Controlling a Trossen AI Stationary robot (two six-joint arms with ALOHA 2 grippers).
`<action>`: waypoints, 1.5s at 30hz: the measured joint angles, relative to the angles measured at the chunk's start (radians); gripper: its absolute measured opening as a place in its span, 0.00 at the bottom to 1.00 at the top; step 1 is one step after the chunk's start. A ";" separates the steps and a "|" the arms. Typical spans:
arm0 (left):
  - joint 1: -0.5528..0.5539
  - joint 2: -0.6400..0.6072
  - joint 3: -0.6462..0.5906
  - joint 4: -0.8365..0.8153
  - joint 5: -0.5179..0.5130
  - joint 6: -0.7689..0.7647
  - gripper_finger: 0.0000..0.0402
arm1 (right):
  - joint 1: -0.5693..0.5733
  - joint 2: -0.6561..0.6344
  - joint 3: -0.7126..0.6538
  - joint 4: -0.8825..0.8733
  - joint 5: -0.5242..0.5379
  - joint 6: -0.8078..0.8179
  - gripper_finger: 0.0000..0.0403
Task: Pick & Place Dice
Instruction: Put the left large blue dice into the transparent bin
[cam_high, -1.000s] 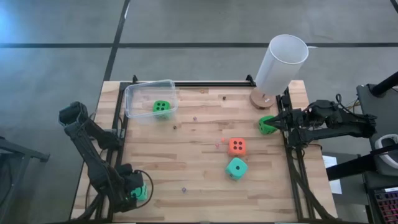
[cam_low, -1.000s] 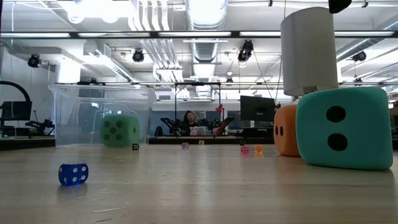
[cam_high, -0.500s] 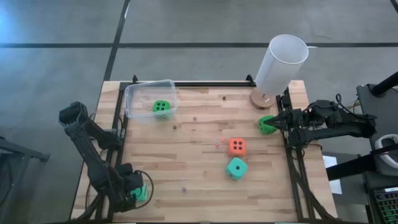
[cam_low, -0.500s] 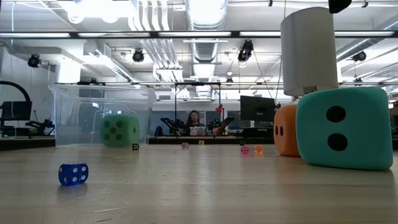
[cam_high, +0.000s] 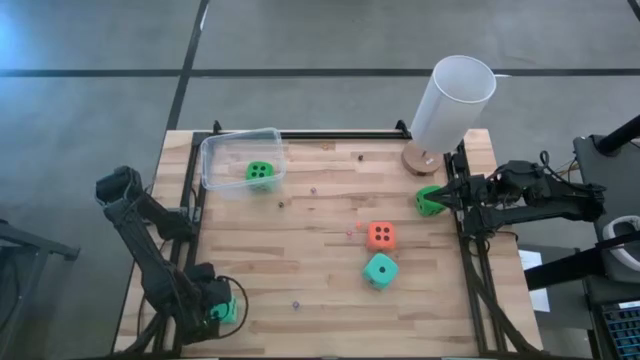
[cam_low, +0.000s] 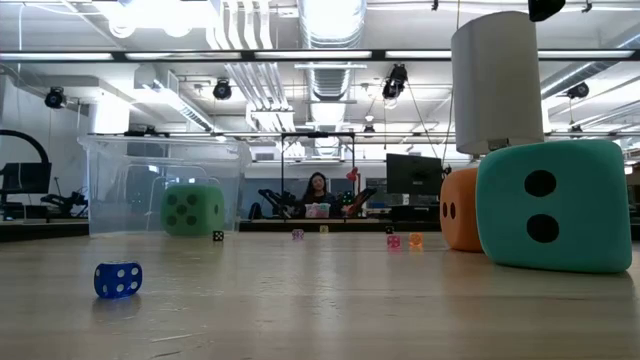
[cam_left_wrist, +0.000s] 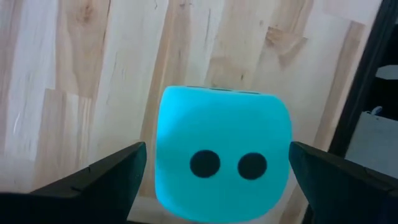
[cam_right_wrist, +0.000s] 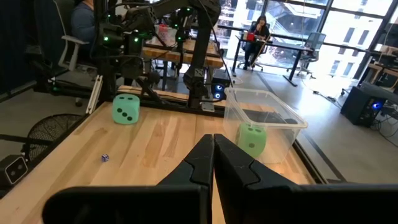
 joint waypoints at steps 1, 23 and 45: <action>0.000 0.004 0.000 0.000 -0.001 0.000 1.00 | 0.000 0.000 0.000 0.000 0.000 0.000 0.02; -0.002 0.006 0.024 0.004 0.019 0.016 1.00 | 0.000 0.000 0.000 -0.001 0.000 0.000 0.02; -0.003 0.006 0.016 -0.011 0.031 -0.002 1.00 | 0.000 0.000 0.000 -0.001 0.000 -0.001 0.02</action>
